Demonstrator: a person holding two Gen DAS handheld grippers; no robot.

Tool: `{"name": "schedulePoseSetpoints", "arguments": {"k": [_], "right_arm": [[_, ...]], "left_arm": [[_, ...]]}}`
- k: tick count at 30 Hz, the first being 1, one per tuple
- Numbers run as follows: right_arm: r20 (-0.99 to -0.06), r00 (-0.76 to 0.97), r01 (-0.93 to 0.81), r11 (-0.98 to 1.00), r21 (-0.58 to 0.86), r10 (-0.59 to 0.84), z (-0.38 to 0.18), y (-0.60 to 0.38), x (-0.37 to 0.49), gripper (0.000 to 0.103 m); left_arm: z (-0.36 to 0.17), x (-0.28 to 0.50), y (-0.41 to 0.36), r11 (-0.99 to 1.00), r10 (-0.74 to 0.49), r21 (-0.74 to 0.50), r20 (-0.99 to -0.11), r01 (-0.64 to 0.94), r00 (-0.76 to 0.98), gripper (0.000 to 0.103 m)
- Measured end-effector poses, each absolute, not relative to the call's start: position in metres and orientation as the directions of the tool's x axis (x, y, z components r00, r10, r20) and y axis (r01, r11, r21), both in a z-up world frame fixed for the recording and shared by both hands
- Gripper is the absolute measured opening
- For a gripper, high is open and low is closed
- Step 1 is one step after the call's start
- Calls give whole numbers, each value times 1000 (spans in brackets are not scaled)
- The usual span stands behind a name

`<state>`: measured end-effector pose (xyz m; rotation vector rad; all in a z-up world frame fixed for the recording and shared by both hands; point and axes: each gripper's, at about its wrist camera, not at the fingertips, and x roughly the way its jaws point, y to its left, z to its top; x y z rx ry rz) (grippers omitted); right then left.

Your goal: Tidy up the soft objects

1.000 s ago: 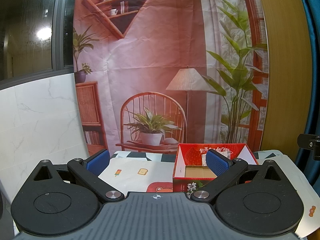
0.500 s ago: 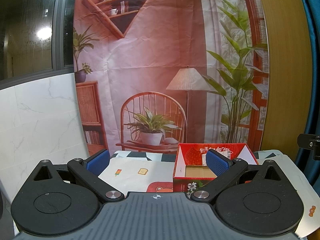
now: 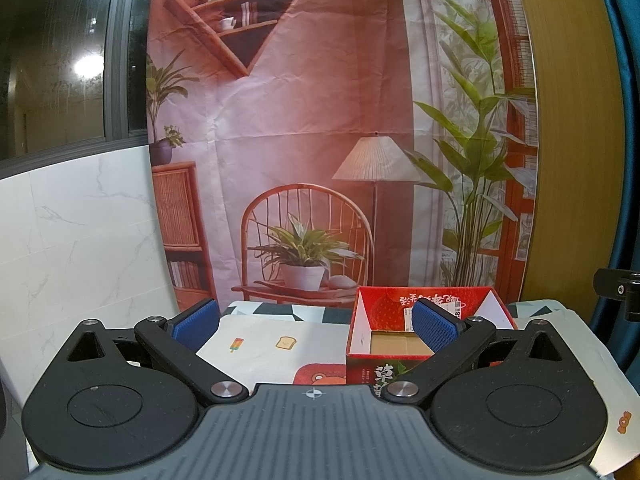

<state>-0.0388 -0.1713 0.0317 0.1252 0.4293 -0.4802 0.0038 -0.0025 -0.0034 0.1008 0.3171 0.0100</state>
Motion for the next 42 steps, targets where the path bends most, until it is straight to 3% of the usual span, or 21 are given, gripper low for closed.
{"name": "schedulePoseSetpoints", "arguments": {"k": [10,26,32,34,37,42], "right_arm": [[-422,822,442,896,50,-382,34,-178,-41,103],[-524,813,348,933,87,-255,-82,-184,-35,103],[-562,802,328,936,129,-203,-109,-188,-27,103],[-585,786,340,930,137,-201,-116,-190,-22,103],[-614,768,353,921,165,-185,-129,-197,-17,102],[-655,744,329,926,184,-135,-151,-203,-3,85]], "left_arm": [[-11,6,1,996,2,89,-340,30,940,103],[-101,46,34,991,-134,-75,-557,111,820,103],[-123,53,31,989,-146,-75,-568,125,810,102],[-127,54,27,988,-155,-70,-572,140,806,100],[-136,60,16,979,-195,-66,-591,195,783,88],[-152,80,3,958,-269,-93,-623,271,735,63]]}}
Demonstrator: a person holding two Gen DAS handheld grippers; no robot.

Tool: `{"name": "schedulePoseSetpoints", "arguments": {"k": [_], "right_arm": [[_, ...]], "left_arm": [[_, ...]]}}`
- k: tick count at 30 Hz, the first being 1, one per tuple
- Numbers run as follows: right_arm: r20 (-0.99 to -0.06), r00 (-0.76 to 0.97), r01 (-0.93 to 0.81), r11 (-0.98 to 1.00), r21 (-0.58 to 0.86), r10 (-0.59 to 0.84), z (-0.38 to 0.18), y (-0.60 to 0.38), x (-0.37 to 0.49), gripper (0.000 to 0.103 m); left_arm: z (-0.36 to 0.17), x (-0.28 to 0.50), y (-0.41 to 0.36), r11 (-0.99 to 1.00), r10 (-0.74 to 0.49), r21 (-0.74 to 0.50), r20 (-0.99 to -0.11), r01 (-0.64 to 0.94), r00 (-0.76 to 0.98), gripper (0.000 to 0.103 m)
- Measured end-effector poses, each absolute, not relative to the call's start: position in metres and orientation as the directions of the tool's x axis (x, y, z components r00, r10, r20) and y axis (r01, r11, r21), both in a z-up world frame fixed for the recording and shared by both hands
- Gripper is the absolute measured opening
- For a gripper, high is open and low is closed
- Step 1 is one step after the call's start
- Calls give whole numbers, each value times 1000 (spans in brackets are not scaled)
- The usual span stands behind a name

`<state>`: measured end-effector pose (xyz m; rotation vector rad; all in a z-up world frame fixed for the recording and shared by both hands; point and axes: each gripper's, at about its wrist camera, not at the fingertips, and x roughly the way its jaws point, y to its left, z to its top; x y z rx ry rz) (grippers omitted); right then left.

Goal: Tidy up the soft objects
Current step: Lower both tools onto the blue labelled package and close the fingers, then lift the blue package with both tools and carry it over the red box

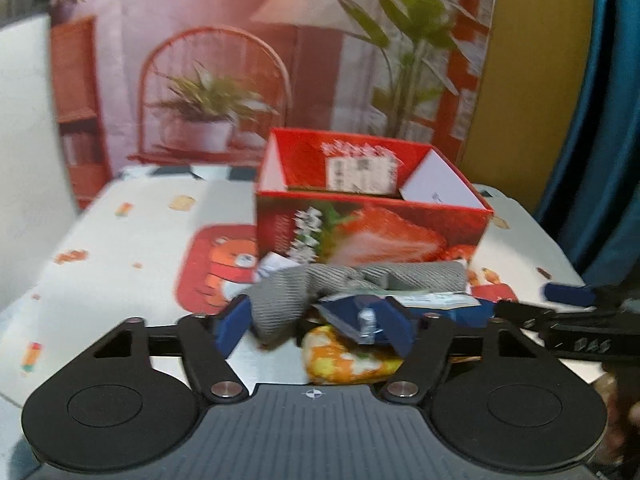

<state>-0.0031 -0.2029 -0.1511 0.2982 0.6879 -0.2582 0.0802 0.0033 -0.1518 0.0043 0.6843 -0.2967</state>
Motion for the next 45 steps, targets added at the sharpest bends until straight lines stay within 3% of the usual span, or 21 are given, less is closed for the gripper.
{"name": "schedulePoseSetpoints", "arguments": {"k": [3,18,34,45], "right_arm": [[-675,732,306,930,204,-93,-162,-204,7,76],[-708,704,244,916,318,58,-192,-211,36,76],[-702,704,234,898,372,107,-201,-217,42,73],[-695,711,209,912,352,105,-195,-213,44,62]], "left_arm": [[-161,100,0,938,-340,-177,-650,300,680,54],[-205,142,-13,875,-481,-359,-712,324,511,54],[-213,161,-20,850,-520,-380,-713,365,469,54],[-209,159,-20,847,-520,-358,-709,393,476,45]]}}
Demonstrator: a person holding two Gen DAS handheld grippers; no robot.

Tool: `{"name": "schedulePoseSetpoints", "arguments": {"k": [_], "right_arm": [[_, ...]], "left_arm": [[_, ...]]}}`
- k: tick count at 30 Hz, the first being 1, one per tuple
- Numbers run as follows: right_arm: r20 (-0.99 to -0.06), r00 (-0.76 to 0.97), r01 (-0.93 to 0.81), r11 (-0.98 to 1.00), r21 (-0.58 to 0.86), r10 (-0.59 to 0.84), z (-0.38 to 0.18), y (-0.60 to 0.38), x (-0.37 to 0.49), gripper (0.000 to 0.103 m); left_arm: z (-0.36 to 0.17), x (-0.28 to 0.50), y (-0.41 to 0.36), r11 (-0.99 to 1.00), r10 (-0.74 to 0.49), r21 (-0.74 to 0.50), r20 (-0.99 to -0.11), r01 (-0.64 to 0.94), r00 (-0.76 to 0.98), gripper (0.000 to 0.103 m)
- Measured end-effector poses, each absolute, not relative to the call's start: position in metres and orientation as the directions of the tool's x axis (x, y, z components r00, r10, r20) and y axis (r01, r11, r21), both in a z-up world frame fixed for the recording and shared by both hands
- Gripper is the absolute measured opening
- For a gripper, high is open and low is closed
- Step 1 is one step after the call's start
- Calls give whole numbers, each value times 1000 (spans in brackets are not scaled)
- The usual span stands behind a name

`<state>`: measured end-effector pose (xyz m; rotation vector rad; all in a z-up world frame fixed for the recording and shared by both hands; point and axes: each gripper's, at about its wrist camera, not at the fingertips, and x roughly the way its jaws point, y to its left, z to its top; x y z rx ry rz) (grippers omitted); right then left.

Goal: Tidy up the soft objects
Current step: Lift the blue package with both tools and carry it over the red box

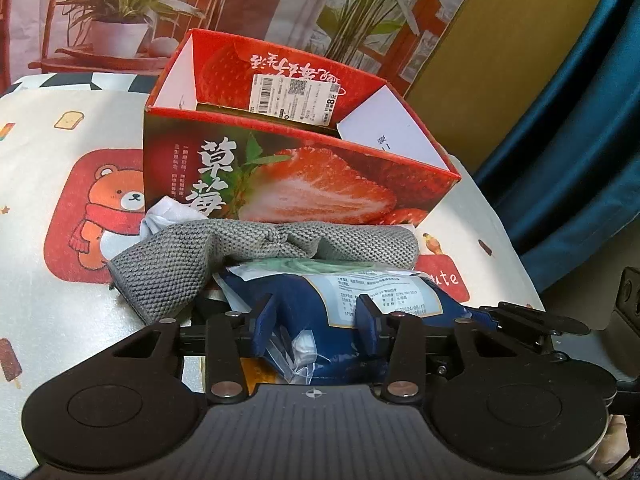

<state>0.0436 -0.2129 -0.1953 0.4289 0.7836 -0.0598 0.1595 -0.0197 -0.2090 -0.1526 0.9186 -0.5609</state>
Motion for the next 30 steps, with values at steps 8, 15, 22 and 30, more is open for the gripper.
{"name": "schedulePoseSetpoints", "arguments": {"k": [8,15,22,30], "right_arm": [[-670,736,197,916,349,97,-175,-213,42,59],[-633,769,172,925,338,88,-147,-212,37,59],[-578,812,139,936,324,79,-114,-212,34,59],[-530,845,104,953,285,66,-82,-216,40,60]], "left_arm": [[-186,154,-18,839,-532,-344,-683,422,501,44],[-162,144,-17,828,-551,-342,-643,444,532,44],[-132,136,-15,817,-572,-340,-581,465,579,44],[-102,138,-15,808,-587,-326,-517,491,622,43]]}}
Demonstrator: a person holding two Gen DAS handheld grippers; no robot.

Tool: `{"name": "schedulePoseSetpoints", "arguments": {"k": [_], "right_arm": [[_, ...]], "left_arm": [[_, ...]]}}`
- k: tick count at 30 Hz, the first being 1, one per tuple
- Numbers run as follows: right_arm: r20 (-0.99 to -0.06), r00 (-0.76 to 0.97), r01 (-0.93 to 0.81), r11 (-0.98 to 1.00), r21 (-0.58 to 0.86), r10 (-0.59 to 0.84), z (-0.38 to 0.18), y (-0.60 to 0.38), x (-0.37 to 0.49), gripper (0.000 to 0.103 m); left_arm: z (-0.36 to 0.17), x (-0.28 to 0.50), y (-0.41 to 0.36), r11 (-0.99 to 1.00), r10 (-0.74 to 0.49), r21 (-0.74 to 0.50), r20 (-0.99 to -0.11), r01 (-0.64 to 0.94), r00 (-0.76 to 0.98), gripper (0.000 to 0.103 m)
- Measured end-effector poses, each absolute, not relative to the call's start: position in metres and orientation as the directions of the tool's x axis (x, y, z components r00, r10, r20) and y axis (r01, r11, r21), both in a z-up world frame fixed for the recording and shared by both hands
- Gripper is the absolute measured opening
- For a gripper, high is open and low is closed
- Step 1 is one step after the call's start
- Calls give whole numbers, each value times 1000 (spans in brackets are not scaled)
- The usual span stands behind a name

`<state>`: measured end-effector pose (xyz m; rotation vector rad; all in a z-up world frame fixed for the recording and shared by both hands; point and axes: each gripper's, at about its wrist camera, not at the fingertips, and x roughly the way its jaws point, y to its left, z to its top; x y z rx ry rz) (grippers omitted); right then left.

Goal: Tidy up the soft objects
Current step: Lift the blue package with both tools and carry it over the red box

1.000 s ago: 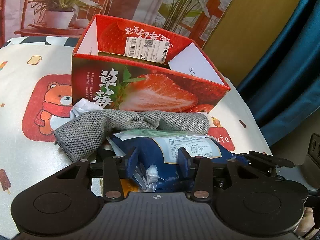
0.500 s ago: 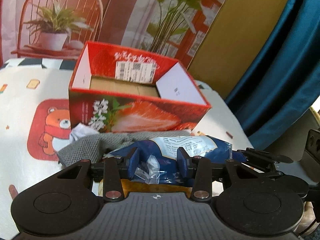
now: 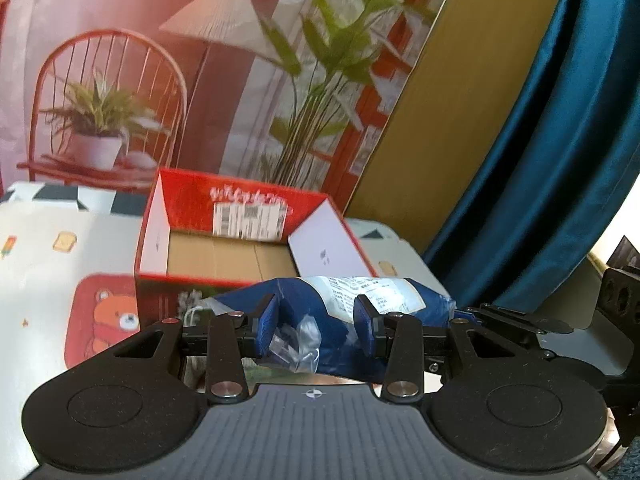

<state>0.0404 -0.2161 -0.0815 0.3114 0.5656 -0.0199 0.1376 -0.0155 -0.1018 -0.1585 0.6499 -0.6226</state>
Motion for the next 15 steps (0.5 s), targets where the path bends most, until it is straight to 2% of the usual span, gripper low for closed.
{"name": "schedulePoseSetpoints", "arguments": {"k": [15], "right_arm": [[-511,859,47,985,167,46,-70,-244,107,60]], "left_arm": [[-92,199,-20,806,-590,-306,-475,506,653,43]]}}
